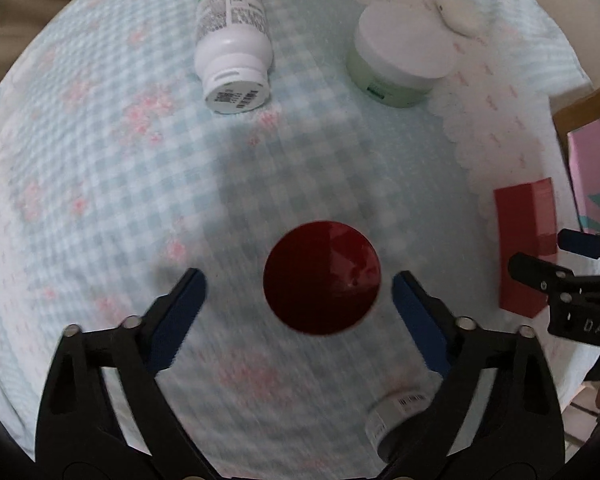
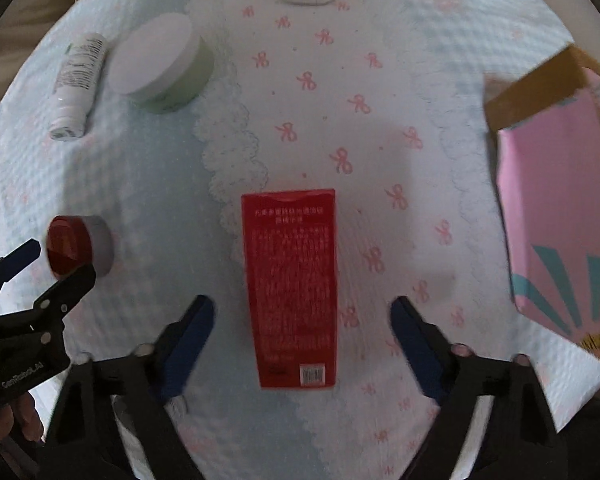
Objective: Organize rigid objects
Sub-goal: 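Grasp the red round cap with the left tool while the right tool grasps the red rectangular box, then carry the red cap with the left tool while the right tool carries the red box over the pink box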
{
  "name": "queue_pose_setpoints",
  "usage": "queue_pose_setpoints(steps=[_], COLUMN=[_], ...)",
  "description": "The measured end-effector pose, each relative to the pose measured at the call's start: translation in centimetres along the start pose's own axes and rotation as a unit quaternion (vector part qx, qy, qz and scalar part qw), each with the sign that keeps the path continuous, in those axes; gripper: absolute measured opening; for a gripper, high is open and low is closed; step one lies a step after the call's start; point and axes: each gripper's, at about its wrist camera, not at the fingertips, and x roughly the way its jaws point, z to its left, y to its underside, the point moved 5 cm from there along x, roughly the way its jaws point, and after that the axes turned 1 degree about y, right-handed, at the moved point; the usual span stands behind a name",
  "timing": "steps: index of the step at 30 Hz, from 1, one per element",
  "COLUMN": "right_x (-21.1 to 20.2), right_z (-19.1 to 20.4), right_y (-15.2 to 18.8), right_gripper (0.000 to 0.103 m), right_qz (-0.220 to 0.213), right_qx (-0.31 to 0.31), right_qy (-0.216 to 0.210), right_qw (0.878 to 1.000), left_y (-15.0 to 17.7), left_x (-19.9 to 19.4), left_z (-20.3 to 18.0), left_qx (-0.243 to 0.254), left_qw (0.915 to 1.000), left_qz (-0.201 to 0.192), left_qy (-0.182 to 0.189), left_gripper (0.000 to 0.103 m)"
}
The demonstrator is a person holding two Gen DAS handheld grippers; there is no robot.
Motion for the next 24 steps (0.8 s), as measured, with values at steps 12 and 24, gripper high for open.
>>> queue_pose_setpoints(steps=[12,24], right_x=[1.8,2.5], right_z=[0.4,0.7], right_y=[-0.4,-0.4], right_gripper=[0.038,0.038], right_qz=[0.027,0.030], right_qx=[0.008,0.012], right_qy=[0.014,0.020], right_qw=[1.000,0.999], left_y=[-0.3,-0.2], left_x=[2.0,0.6], left_z=[-2.6,-1.7], left_qx=[0.002,-0.014], left_qw=[0.9999,0.9999], left_qz=[0.006,-0.003], left_qy=[-0.010,0.009], left_gripper=[0.052,0.051])
